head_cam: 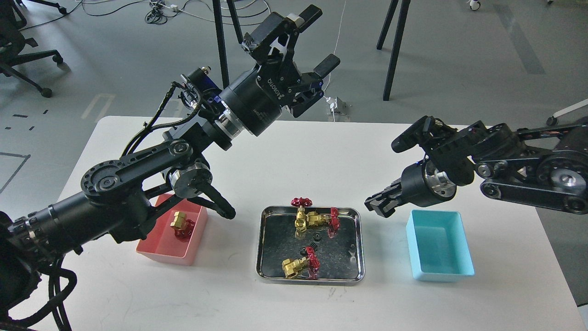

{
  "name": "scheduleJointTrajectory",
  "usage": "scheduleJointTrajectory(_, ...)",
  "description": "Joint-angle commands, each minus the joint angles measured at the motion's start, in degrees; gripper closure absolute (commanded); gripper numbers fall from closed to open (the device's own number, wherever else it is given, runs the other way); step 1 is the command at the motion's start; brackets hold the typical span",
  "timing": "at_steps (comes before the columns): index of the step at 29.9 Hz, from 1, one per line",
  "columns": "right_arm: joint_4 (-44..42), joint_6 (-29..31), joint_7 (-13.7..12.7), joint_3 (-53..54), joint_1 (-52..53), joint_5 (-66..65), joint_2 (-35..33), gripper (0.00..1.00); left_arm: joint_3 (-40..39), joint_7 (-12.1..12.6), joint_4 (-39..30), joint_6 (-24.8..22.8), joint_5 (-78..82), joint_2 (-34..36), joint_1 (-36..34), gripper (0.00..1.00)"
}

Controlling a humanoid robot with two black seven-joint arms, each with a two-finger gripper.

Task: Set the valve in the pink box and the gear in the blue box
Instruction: 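Lift the gear and move it over the blue box, then release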

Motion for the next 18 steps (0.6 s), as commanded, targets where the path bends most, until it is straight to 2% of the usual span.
scheduleJointTrajectory(1, 4.03, 0.37, 0.12, 0.54, -0.19, -0.07, -10.29, 0.94, 0.00, 0.00, -0.01, 0.12, -0.01, -0.64, 0.00, 0.06)
scheduleJointTrajectory(6, 6.32, 0.46, 0.12, -0.08, -1.42, -0.77, -16.90, 0.94, 0.00, 0.00, -0.01, 0.21, 0.08, -1.61, 0.09, 0.06)
scheduleJointTrajectory(14, 6.06, 0.64, -0.41, -0.17, -6.43, -2.53, -17.43, 0.92, 0.09, 0.00, -0.01, 0.21, 0.08, -1.61, 0.18, 0.06)
scheduleJointTrajectory(18, 6.06, 1.42, -0.67, -0.34, -7.05, -2.62, -18.31, 0.87, 0.00, 0.00, 0.34, 0.29, -0.01, -1.35, 0.00, 0.06)
